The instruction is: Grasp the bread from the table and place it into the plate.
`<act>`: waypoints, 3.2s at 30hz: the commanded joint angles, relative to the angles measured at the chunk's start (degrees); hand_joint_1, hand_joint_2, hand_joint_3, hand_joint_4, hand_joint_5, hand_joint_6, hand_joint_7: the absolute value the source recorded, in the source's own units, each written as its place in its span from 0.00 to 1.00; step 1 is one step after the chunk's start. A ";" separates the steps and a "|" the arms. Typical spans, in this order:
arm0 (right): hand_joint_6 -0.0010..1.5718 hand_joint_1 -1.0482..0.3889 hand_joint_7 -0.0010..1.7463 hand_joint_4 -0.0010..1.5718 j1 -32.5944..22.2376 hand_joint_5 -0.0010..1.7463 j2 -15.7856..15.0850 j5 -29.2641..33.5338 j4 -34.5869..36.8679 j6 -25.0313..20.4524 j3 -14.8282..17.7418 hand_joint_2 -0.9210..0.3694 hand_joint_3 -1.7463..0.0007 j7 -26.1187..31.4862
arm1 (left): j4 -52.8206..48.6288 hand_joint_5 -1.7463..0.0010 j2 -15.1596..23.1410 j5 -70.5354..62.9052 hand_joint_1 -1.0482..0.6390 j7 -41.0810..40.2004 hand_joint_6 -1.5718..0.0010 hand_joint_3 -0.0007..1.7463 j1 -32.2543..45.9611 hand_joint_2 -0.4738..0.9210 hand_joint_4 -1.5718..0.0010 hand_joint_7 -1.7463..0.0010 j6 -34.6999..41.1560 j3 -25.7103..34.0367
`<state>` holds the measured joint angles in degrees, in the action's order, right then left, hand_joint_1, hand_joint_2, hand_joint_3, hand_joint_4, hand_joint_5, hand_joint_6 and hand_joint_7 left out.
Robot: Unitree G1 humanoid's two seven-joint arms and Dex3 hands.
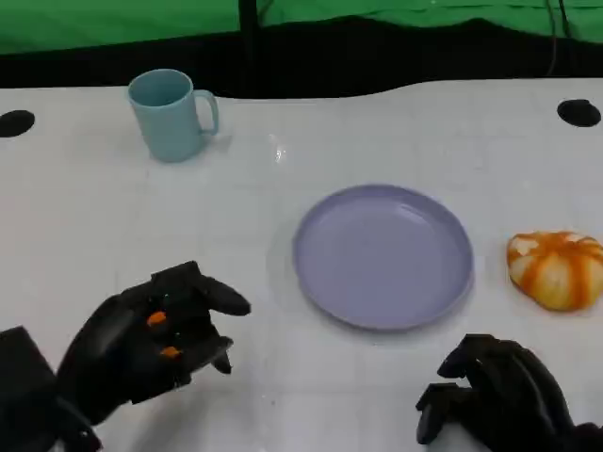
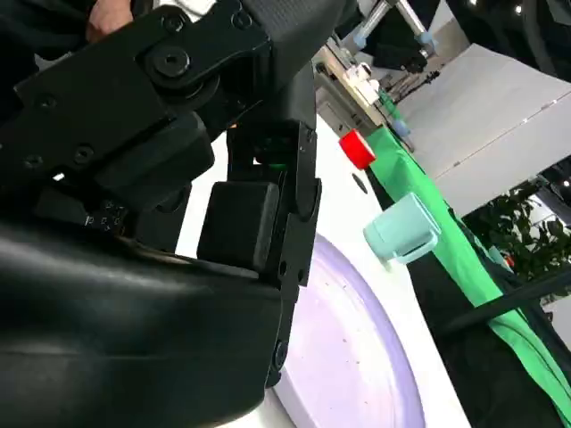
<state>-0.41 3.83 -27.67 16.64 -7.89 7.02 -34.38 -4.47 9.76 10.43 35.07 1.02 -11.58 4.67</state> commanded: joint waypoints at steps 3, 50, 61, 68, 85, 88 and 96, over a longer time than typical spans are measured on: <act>1.00 0.01 0.20 1.00 -0.73 0.42 -0.36 -0.28 -1.42 -0.38 0.15 0.14 1.00 0.76 | 6.25 0.46 6.74 -6.26 0.24 -2.67 0.62 0.09 0.27 1.00 0.69 0.93 0.11 -0.65; 1.00 0.02 0.20 0.99 -1.33 0.43 -0.26 -0.40 -2.25 -0.51 -0.09 0.14 1.00 0.57 | -13.96 0.32 19.51 -67.47 0.39 -22.87 0.52 0.10 -15.12 1.00 0.65 0.97 12.36 -26.39; 1.00 0.01 0.20 1.00 -1.01 0.43 -0.23 -0.03 -1.74 -0.05 -0.17 0.14 1.00 0.54 | -20.36 0.00 19.58 -63.59 0.45 -39.30 0.58 0.26 -16.08 1.00 0.60 0.31 5.32 -27.19; 1.00 0.01 0.20 1.00 -0.71 0.42 -0.25 -0.21 -1.35 -0.37 0.01 0.15 1.00 0.71 | -24.73 0.00 18.87 -61.05 0.46 -49.12 0.66 0.20 -17.14 0.99 0.59 0.11 0.42 -26.88; 1.00 0.01 0.21 1.00 -0.20 0.43 -0.21 -0.13 -0.09 0.11 0.49 0.15 1.00 0.74 | -20.27 0.00 11.67 -44.40 0.47 -50.95 0.68 0.20 -17.96 0.95 0.54 0.00 -3.33 -19.36; 1.00 0.01 0.21 1.00 -0.07 0.43 -0.21 -0.14 0.16 0.20 0.55 0.15 1.00 0.67 | -20.25 0.00 11.25 -44.15 0.47 -50.97 0.68 0.20 -18.09 0.95 0.53 0.00 -3.81 -19.06; 1.00 0.00 0.22 1.00 0.28 0.43 -0.23 0.27 0.75 0.27 0.48 0.15 1.00 1.10 | -20.96 0.00 9.60 -44.36 0.47 -50.35 0.62 0.22 -21.94 0.93 0.51 0.06 -6.11 -19.96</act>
<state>-0.30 3.97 -27.36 16.94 -8.14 7.10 -33.50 -25.17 19.43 -33.98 -15.34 -18.35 -16.59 -15.18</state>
